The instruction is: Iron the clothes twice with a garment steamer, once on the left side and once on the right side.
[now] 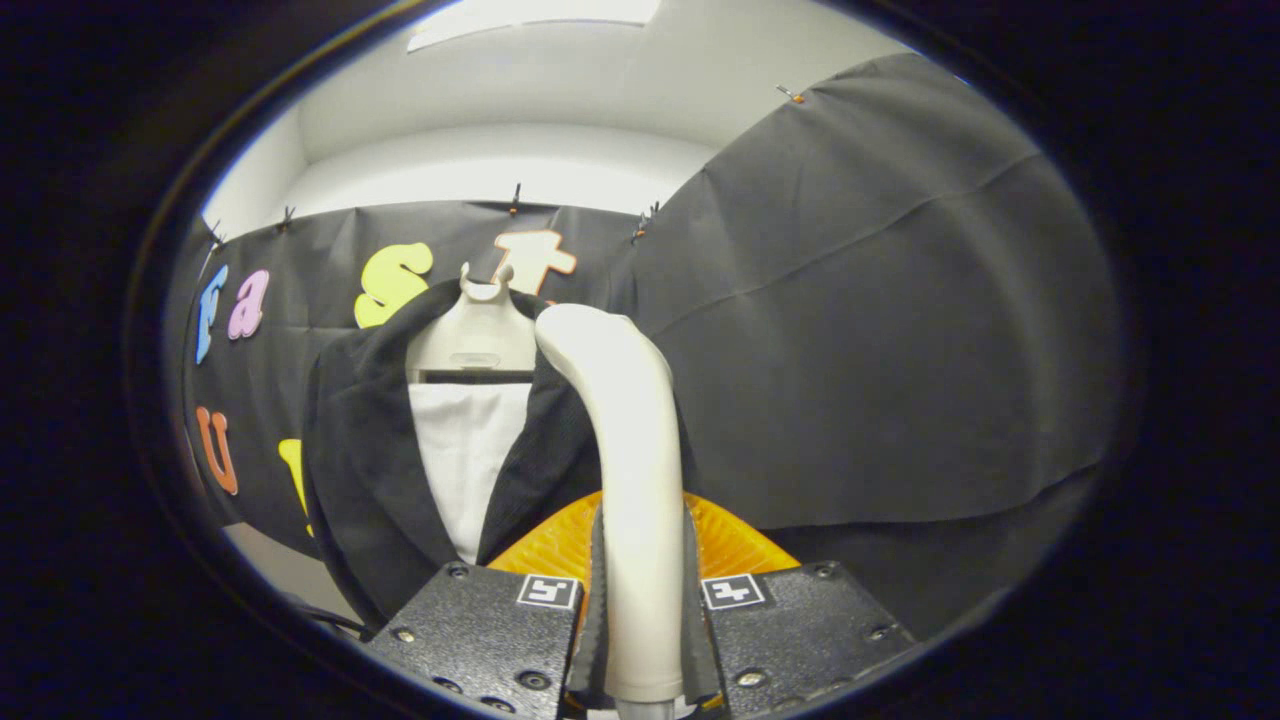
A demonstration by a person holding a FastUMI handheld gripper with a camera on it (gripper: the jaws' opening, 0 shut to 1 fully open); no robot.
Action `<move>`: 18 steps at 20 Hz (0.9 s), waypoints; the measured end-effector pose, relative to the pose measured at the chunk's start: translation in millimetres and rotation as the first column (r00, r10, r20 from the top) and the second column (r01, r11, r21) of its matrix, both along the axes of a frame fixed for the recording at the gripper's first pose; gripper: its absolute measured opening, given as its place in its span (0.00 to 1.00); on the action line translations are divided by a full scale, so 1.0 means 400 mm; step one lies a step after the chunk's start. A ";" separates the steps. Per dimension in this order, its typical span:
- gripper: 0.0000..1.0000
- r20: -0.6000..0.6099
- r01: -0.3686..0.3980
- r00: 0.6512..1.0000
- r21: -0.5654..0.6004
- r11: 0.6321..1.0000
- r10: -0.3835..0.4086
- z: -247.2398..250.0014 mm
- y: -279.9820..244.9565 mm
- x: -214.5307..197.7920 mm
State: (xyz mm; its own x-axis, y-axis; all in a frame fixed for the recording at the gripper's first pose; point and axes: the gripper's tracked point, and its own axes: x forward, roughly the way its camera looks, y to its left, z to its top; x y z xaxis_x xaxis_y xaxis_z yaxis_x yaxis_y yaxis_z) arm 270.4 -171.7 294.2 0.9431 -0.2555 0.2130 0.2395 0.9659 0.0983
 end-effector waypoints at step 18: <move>0.32 -0.124 0.059 0.990 -0.023 0.998 -0.061 -0.169 -0.008 0.097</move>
State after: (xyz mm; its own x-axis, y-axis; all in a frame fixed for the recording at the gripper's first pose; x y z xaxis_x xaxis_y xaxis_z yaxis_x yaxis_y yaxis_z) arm 309.2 -175.0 226.6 0.9457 -0.3092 0.1002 0.3061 0.9509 0.0455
